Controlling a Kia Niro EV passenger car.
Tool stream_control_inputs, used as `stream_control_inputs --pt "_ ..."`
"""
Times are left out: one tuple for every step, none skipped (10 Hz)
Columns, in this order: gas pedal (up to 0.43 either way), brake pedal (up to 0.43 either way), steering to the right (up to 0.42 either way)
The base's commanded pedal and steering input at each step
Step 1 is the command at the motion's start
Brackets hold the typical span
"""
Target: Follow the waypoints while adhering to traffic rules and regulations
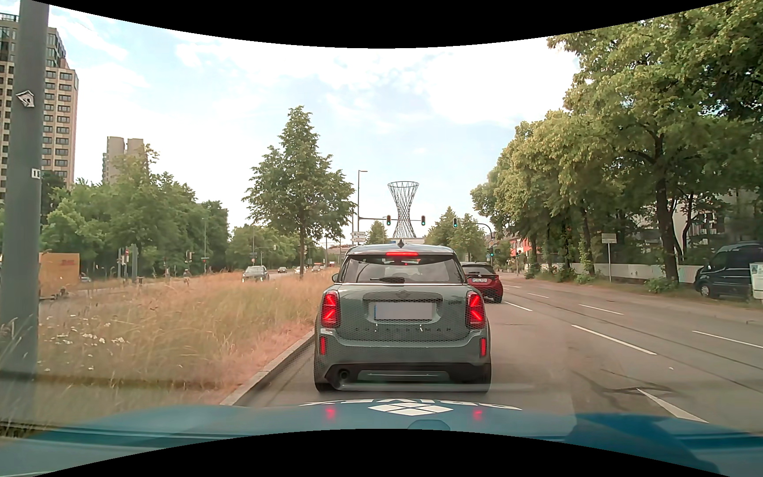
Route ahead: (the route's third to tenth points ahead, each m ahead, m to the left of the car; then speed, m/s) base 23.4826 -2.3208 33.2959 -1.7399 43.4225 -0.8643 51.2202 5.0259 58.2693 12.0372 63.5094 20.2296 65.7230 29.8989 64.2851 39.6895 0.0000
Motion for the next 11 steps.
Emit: stream_control_inputs --pt "0.0 0.256 -0.001" --pt "0.0 0.25 -0.001" --pt "0.0 0.25 -0.001" --pt "0.0 0.244 -0.001" --pt "0.0 0.22 -0.001" --pt "0.0 0.122 -0.001" --pt "0.0 0.0 -0.001" --pt "0.0 0.0 -0.001" --pt "0.0 0.0 -0.001" --pt "0.0 0.0 -0.001" --pt "0.0 0.03 -0.001"
